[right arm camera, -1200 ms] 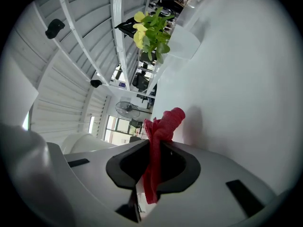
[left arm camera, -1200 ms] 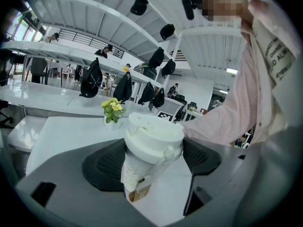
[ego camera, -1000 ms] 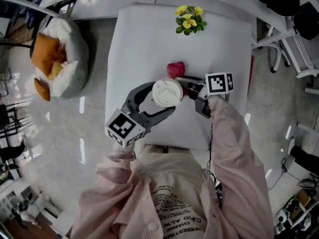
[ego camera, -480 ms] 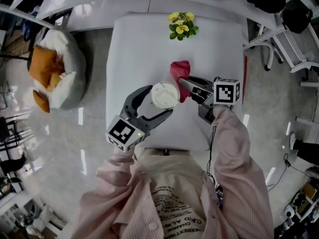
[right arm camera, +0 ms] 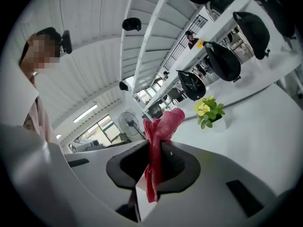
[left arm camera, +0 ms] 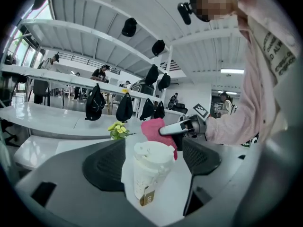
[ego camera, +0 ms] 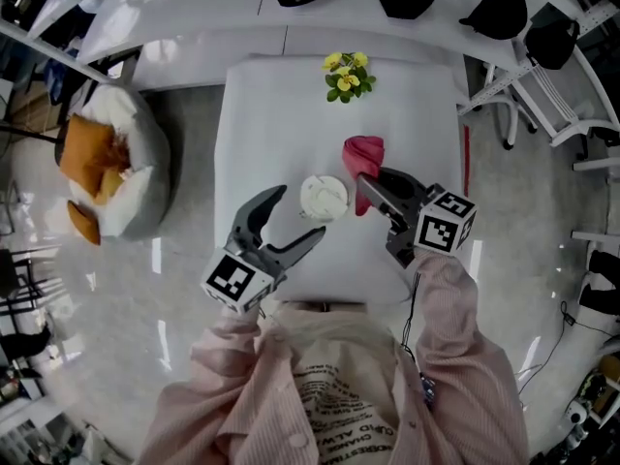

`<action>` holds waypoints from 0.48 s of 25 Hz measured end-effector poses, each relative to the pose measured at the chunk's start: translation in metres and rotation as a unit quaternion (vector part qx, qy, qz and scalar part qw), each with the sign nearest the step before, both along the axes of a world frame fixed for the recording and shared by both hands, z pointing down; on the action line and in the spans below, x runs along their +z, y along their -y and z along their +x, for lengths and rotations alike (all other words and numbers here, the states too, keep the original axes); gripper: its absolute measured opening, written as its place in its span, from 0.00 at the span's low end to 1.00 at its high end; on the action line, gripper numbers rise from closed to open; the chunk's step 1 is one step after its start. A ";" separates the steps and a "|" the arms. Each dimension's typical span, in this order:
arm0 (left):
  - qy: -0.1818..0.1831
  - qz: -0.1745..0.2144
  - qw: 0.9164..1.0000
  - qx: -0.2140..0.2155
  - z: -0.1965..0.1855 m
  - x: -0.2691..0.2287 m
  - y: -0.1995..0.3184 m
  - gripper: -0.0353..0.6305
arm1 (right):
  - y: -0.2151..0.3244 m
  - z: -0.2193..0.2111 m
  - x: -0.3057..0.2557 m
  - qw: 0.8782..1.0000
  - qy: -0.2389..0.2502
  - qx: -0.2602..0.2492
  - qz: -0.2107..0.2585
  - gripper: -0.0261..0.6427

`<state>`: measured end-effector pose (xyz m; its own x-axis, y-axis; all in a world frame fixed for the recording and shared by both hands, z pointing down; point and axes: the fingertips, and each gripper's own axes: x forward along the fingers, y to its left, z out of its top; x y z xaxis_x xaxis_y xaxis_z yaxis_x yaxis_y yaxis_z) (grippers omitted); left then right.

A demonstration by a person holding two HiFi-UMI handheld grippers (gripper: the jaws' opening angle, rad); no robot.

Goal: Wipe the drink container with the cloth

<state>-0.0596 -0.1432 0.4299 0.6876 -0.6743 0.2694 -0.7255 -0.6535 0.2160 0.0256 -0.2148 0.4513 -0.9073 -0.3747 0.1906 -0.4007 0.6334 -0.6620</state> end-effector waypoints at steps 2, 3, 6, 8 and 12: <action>0.005 0.012 1.000 -0.003 -0.002 -0.009 -0.003 0.60 | -0.008 0.001 -0.012 1.000 -0.010 0.011 0.025 0.11; 0.009 0.020 1.000 -0.006 -0.003 -0.013 -0.004 0.53 | -0.012 0.002 -0.018 0.999 -0.014 0.016 0.037 0.11; 0.014 0.034 0.999 -0.013 -0.006 -0.023 -0.008 0.33 | -0.023 0.005 -0.036 0.997 -0.017 0.030 0.070 0.11; 0.015 0.037 0.999 -0.014 -0.008 -0.028 -0.010 0.31 | -0.030 0.006 -0.046 0.995 -0.018 0.038 0.089 0.11; 0.018 0.055 0.998 -0.026 -0.015 -0.044 -0.009 0.19 | -0.040 0.008 -0.066 0.989 -0.029 0.053 0.131 0.11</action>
